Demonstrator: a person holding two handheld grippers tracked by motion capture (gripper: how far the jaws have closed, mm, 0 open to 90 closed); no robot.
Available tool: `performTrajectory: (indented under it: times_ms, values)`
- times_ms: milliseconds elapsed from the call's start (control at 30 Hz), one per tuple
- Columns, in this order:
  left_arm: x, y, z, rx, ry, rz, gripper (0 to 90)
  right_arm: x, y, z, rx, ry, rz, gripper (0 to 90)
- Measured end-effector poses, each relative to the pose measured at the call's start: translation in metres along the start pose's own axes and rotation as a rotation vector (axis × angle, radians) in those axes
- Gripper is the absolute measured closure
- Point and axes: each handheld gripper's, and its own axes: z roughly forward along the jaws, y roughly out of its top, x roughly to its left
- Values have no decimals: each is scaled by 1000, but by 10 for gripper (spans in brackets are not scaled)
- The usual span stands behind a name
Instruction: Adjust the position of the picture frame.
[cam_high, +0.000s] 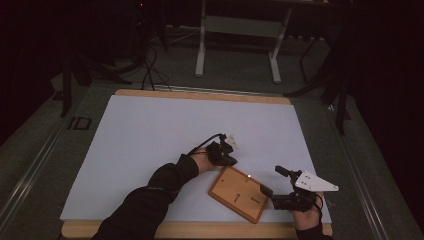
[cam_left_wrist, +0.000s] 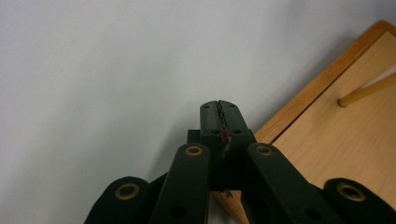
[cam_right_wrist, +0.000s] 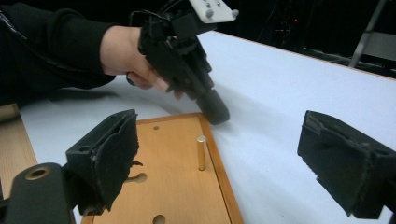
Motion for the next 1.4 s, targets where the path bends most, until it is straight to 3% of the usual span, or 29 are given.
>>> performTrajectory:
  times_ms: [400, 533, 700, 767, 800, 1067, 1100, 1167, 1200, 1233, 1400]
  values:
    - [-4, -24, -16, -6, 0, -23, 900, 1, 0, 2, 3, 1, 3, 120]
    - [-7, -29, -31, -67, 21, -29, 900, 1, 0, 2, 4, 0, 1, 120]
    - [-39, -34, -52, -125, -11, -3, 900, -1, -1, 2, 3, -4, 11, 120]
    - [-39, -34, -52, -125, -11, -3, 900, -1, -1, 2, 3, -4, 12, 120]
    - [-64, -37, -55, -129, -57, 20, 900, 0, 0, 2, 5, -4, 11, 120]
    - [-128, -40, -41, -98, -161, 88, 900, 0, 0, 3, 7, -4, 9, 120]
    - [-134, -41, -38, -96, -180, 89, 900, -1, 0, 3, 7, -6, 8, 120]
    - [-134, -41, -38, -96, -180, 89, 900, -1, 0, 3, 9, -6, 12, 120]
    - [-147, -42, -29, -69, -205, 113, 900, -1, -1, 3, 7, -5, 16, 120]
    - [-148, -42, -27, -62, -217, 116, 900, -2, -1, 3, 7, -5, 16, 120]
    - [-153, -43, -18, -41, -219, 127, 900, -2, -1, 3, 7, -5, 14, 120]
